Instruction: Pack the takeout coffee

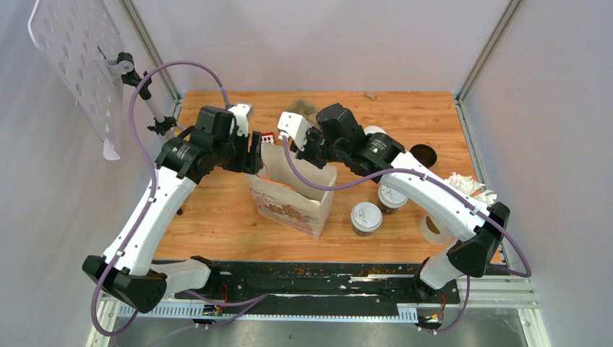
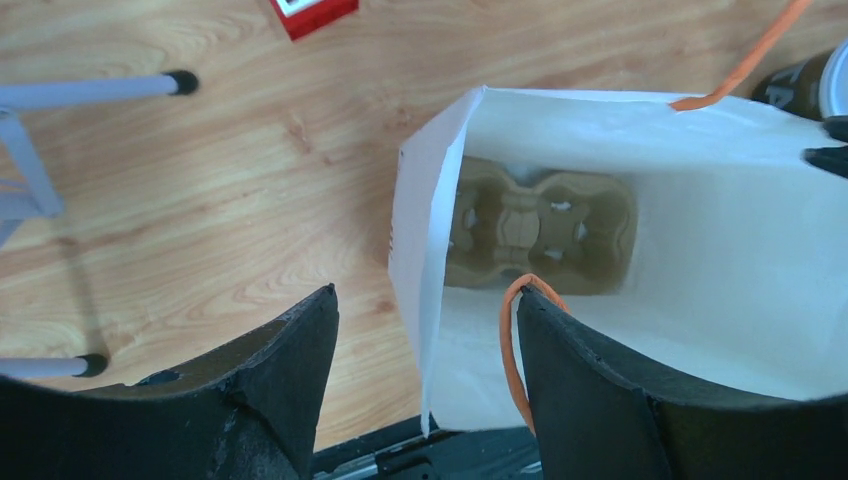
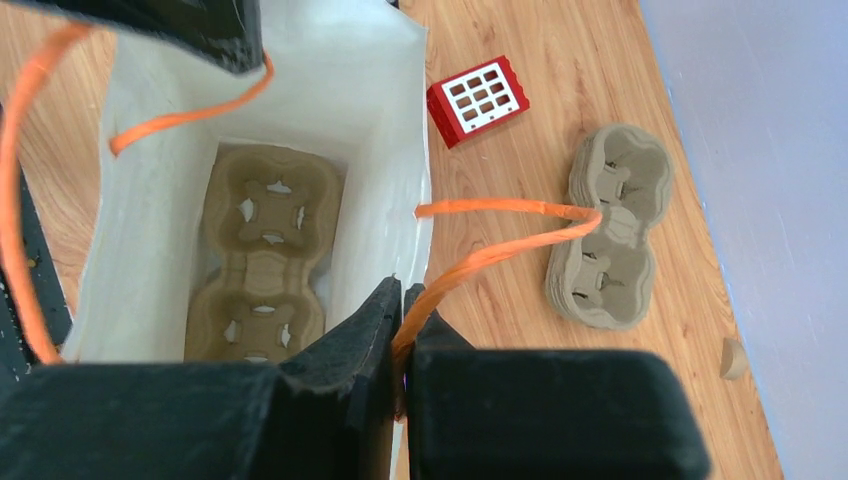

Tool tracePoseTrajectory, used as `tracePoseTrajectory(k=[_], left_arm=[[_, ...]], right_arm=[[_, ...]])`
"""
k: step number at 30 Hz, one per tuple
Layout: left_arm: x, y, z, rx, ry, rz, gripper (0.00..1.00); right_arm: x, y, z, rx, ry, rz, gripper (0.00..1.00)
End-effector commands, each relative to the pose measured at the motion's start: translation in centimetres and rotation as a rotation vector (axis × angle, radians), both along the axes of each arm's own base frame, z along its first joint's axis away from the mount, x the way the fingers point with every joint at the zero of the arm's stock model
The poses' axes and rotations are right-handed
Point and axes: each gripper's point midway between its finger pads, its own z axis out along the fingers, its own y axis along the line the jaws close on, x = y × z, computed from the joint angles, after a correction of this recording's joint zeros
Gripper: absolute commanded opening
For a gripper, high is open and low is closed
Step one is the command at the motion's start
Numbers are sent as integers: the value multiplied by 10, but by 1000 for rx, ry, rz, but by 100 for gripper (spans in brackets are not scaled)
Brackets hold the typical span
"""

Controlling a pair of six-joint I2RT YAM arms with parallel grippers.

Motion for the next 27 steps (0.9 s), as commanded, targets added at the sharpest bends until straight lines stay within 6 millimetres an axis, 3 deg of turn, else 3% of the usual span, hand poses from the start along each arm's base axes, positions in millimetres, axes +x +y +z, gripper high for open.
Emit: tracePoseTrajectory(k=[1,5,10,12,17,21,27], left_arm=[[11,-15,-1,-40,-27,-83,73],[14,-29,25,-104,-53,-134,76],[17,-1,69,-58,-125,25,78],[17,3,74,-54,-136,47,77],[25,11,51,34,-103,56,74],[31,-6,34,26,-102,-59,64],[22,-26,13,-44,-66,-169,63]], right_arm=[[-7,5,57,129,-91,55,5],[-5,4,39,82,-79,56,2],[-8,-1,24,42,-51,53,2],[-13,-6,23,34,-40,56,2],[-17,-10,28,34,-66,73,1],[-20,-12,19,28,-65,86,0],[-28,-13,21,90,-65,98,1]])
